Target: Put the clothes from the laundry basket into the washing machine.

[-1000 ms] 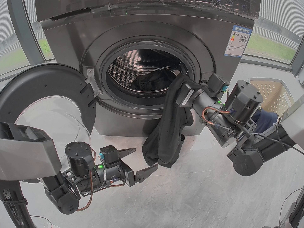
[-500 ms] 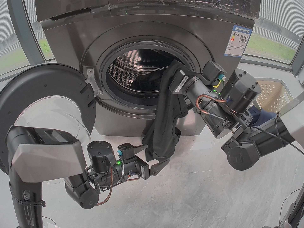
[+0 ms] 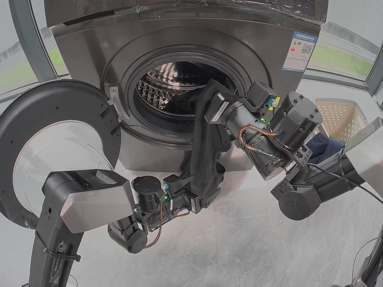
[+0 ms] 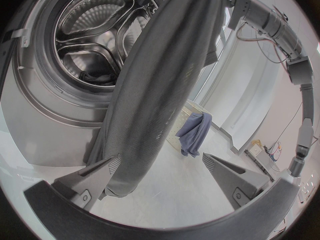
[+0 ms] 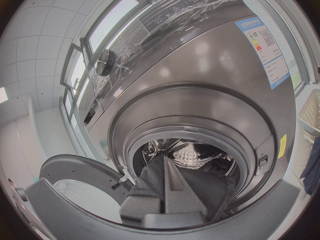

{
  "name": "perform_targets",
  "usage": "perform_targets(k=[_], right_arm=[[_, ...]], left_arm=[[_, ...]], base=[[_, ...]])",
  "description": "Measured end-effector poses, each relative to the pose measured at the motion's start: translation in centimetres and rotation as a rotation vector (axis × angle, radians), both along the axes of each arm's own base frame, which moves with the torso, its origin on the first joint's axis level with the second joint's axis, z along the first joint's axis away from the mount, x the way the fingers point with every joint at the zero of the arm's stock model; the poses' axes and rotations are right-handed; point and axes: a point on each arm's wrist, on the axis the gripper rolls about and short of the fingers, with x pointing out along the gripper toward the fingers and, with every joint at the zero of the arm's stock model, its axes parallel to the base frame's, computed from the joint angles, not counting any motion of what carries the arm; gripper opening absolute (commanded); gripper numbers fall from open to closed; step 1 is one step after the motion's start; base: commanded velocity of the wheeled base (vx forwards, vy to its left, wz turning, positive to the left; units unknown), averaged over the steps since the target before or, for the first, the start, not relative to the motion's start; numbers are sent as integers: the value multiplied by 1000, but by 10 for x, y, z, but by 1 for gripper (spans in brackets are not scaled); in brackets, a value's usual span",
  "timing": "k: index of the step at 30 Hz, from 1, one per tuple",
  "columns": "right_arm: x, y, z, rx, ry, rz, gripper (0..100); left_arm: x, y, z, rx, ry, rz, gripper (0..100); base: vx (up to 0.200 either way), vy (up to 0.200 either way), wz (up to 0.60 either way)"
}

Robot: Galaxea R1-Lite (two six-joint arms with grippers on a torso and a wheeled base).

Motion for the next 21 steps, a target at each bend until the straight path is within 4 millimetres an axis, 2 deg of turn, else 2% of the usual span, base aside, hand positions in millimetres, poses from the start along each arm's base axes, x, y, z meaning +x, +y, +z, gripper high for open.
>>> perform_targets(k=[5,6,13,21], right_arm=[[-2,3,-2,4,-5,9,0],[-2,3,-2,4,-4,10,0],[-3,4,-3,4,-3,13,0],[1,-5,-4,7,-3,-8,0]], left_arm=[[14,-7,-13,-13,-12,45,100],[15,-8,-15,-14,-13,53,0],[32,-10,-26,-33,-36,123,0],[48,-4,-27,-76,-46,198,0]], base=[[0,0,0],[0,0,0],[0,0,0],[0,0,0]])
